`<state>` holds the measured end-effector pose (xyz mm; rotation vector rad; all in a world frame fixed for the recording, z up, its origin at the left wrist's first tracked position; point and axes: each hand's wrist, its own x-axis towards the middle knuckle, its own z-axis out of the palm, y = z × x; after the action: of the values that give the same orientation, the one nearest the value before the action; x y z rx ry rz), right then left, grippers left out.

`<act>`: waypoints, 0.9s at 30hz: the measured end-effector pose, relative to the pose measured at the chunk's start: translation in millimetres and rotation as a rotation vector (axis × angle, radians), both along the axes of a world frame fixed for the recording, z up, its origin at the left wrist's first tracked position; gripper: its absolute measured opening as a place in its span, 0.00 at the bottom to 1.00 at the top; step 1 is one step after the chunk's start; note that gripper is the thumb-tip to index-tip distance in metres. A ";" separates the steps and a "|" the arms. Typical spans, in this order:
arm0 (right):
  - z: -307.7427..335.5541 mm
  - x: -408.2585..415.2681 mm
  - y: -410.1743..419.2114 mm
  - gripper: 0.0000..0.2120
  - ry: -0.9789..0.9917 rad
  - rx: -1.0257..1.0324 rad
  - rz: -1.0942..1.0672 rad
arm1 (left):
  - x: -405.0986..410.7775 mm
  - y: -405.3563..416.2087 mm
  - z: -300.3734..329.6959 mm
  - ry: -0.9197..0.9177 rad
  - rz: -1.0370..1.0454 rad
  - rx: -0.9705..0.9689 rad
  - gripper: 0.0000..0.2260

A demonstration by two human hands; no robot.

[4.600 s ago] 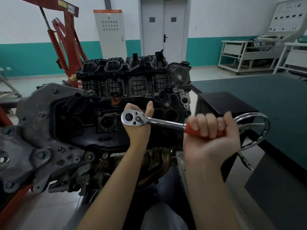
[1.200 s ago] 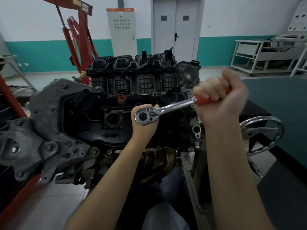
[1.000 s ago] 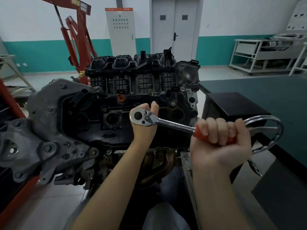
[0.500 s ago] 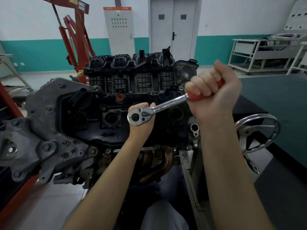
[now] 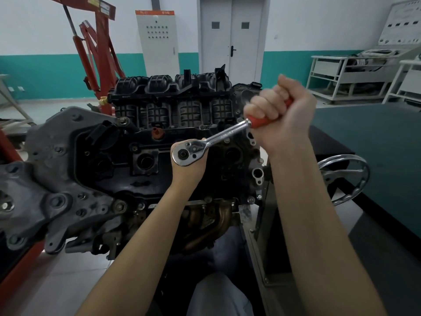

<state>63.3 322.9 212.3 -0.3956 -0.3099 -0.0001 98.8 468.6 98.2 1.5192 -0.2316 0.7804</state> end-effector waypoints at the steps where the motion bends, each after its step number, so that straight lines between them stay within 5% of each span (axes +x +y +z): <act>1: 6.5 5.2 1.5 0.20 0.011 -0.030 0.029 | -0.9 -0.3 0.1 -0.001 -0.024 -0.007 0.16; 13: -74.3 -59.1 19.0 0.15 -0.008 0.320 -0.240 | -5.7 -4.7 2.3 -0.034 0.051 -0.073 0.24; 22: 3.1 9.6 1.2 0.19 0.045 -0.015 0.021 | 2.6 0.1 0.4 -0.074 -0.010 0.007 0.18; 27: -21.8 -14.5 5.9 0.18 0.023 0.102 -0.090 | -1.6 -0.1 -0.3 -0.047 0.022 -0.001 0.21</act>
<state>48.8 328.8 190.5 -0.3083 -0.2683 -0.0992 97.2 468.5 97.9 1.5055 -0.2500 0.8343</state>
